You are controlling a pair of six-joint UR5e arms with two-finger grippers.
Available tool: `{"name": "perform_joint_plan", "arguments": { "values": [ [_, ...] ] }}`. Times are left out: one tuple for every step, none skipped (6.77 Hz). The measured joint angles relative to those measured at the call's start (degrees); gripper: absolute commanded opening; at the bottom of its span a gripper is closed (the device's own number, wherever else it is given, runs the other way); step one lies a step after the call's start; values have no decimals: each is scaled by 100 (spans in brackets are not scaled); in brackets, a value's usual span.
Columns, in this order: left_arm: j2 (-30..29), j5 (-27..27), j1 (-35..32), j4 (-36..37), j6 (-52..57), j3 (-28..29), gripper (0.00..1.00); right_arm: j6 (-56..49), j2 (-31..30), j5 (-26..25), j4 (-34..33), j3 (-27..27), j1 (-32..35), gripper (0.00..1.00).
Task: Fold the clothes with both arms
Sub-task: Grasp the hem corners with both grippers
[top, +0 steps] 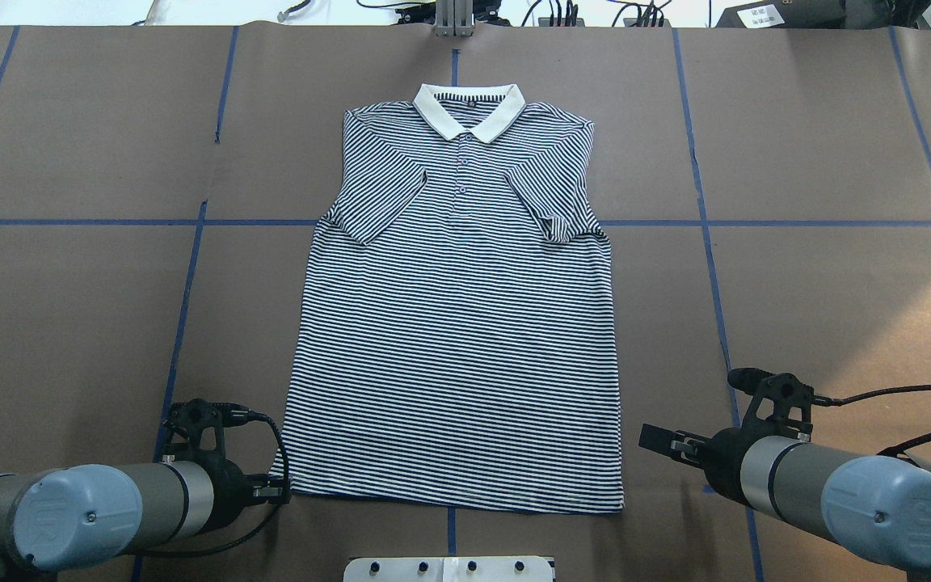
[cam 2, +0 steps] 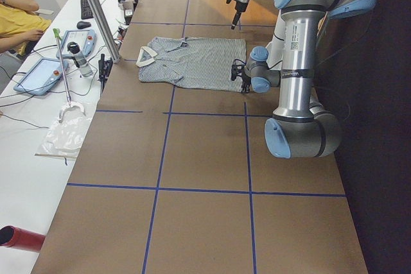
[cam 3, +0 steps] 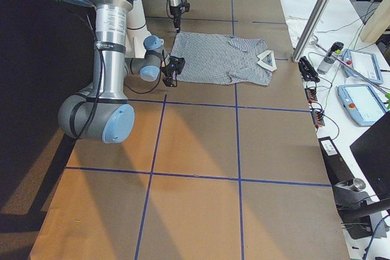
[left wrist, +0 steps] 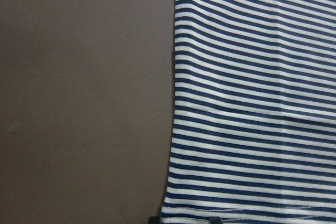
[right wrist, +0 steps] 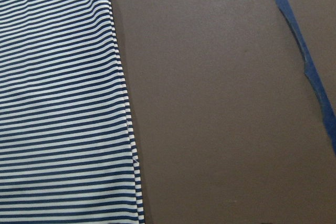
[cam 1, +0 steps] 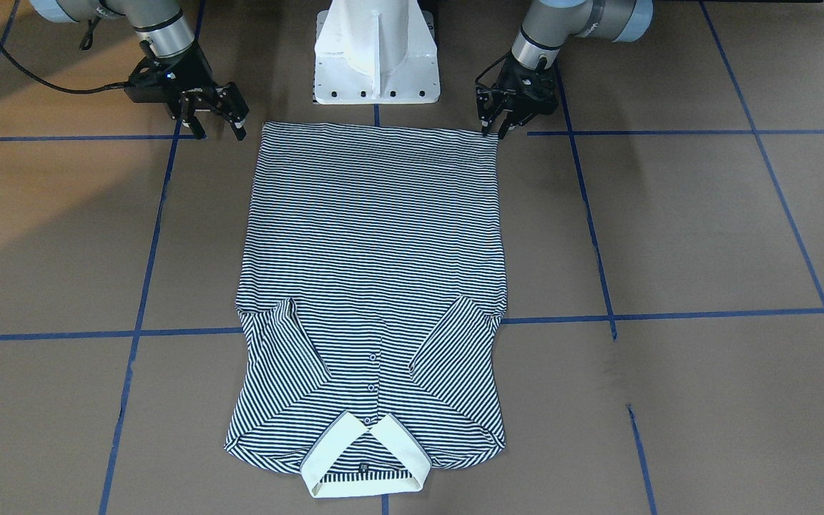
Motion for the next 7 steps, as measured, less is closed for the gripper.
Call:
{"name": "perform_joint_plan", "arguments": {
  "values": [
    [-10,-2,0,55,1,-2,41,-2,0,-16,0,0,-4,94],
    [-27,-4,0,121,5,-5,31,-4,0,-23,0,0,-6,94],
    [-42,-2,4,153,5,-4,9,-5,0,-26,0,0,-8,94],
    [-54,-1,7,167,2,3,0,-5,0,-26,0,-1,-12,94],
    [-68,0,7,174,2,7,0,-5,0,-29,0,-5,-14,94],
    [-73,0,8,177,5,10,0,-5,0,-32,0,-8,-15,94],
    [-75,0,8,178,9,11,0,-5,1,-35,0,-8,-17,93]
  ]
}}
